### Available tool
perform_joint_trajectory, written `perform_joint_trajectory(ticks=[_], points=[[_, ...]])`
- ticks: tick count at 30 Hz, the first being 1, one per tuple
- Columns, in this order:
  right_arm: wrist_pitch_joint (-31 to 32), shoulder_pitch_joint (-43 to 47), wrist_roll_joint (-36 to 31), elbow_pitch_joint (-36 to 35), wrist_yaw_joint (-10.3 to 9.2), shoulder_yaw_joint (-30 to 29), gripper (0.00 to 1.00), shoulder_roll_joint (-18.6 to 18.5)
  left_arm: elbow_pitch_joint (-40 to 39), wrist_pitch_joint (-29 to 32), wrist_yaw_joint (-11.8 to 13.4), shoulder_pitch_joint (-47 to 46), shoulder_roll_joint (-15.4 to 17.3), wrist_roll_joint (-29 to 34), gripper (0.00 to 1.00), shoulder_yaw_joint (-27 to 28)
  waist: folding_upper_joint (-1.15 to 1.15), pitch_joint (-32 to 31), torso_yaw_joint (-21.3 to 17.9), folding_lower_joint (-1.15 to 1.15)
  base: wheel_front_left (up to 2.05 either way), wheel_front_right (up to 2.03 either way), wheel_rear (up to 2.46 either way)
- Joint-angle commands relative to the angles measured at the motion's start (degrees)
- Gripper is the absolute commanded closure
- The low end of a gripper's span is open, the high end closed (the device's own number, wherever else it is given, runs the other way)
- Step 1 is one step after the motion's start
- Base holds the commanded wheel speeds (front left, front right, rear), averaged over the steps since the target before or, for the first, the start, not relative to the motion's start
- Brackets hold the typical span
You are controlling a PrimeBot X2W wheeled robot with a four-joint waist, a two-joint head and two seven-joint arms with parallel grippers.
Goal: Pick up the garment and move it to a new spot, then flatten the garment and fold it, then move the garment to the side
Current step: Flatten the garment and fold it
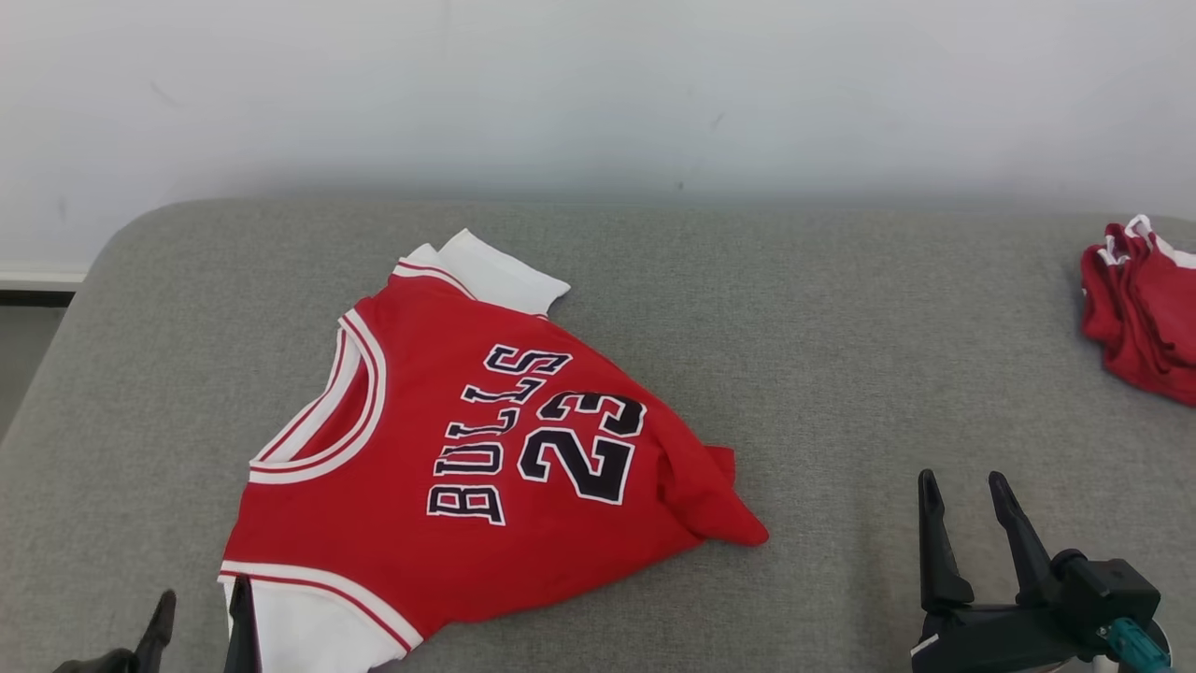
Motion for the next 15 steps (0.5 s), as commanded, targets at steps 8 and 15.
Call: perform_joint_trajectory(ticks=[8,15], points=[[0.22,0.78,0.01,-0.3,-0.16,0.22,0.0,-0.28,-2.06,-9.68,-0.5,-2.85,-1.33,6.13,0.0,-0.98,0.0,-0.78,-2.87,0.01,0.0,0.0,0.0],[-0.03,0.75,0.37,0.04,-0.16,0.63,0.0,-0.3,-4.53,-10.44,-2.94,-4.85,-3.48,11.7,0.0,0.61,0.0,0.04,-4.55,0.01,0.0,0.0,0.0]])
